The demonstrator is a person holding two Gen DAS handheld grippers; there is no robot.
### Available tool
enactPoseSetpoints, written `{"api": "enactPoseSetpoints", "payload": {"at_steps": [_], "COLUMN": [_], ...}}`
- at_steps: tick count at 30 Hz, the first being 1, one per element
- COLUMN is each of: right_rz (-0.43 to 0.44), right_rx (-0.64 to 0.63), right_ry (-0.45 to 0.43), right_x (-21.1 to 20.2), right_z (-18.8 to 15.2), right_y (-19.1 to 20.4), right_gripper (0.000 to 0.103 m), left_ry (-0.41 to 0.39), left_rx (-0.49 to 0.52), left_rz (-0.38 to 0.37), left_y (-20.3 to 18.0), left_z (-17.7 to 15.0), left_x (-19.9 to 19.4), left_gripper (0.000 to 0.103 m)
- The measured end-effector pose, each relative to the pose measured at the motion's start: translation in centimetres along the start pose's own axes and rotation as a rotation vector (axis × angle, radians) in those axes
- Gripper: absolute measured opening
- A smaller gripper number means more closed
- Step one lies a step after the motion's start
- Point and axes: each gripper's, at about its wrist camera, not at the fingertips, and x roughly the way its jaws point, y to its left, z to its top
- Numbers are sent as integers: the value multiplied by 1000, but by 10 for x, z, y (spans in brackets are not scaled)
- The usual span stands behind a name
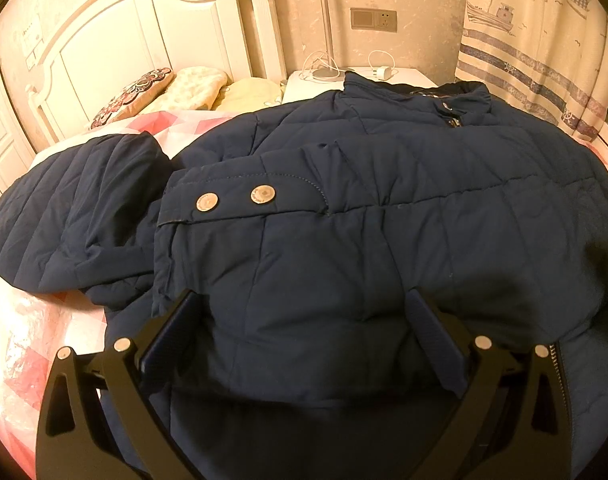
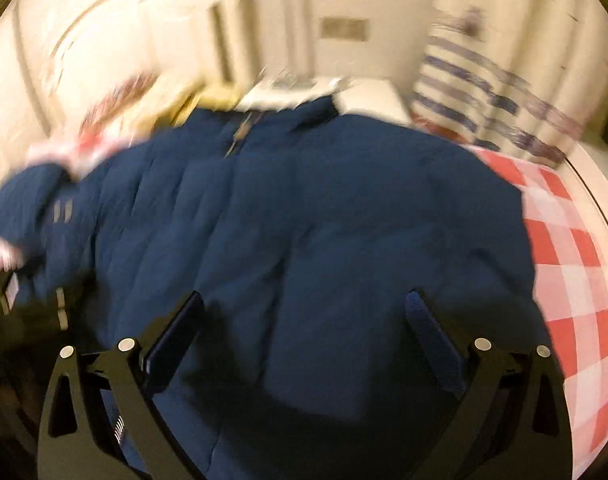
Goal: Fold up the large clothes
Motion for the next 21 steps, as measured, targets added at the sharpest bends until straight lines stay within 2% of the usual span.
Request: {"api": "enactPoseSetpoints", "payload": {"at_steps": [1, 4, 6, 9, 12, 13, 16, 18, 20, 21], "right_rz": [-29, -40, -99, -49, -73, -68, -18, -30, -42, -41], "right_rx": [-41, -16, -7, -56, -134, -119, -70, -77, -85, -86], "right_ry": [14, 31, 42, -26, 25, -15, -15, -25, -31, -32], "right_x": [7, 7, -7, -34, -19, -20, -17, -18, -20, -20], "right_z": [-4, -1, -1, -16, -39, -44, -44, -46, -47, -47], "right_y": [7, 6, 13, 36, 55, 54, 44, 46, 49, 49], "right_gripper": [98, 98, 98, 98, 98, 98, 98, 98, 98, 98], "left_ry": [0, -1, 0, -1, -2, -3, -19, -69, -131, -160], "left_rx": [0, -4, -4, -5, -7, -9, -28, -96, -237, -345], "left_rz": [0, -3, -3, -4, -6, -8, -33, -109, -222, -258], "left_y": [0, 0, 0, 0, -1, 0, 3, 18, 52, 77], "left_z": [0, 0, 0, 0, 0, 0, -1, -2, -6, -8], "left_x": [0, 0, 1, 0, 0, 0, -3, -13, -30, -39], "left_gripper": [101, 101, 101, 101, 101, 101, 101, 101, 101, 101]}}
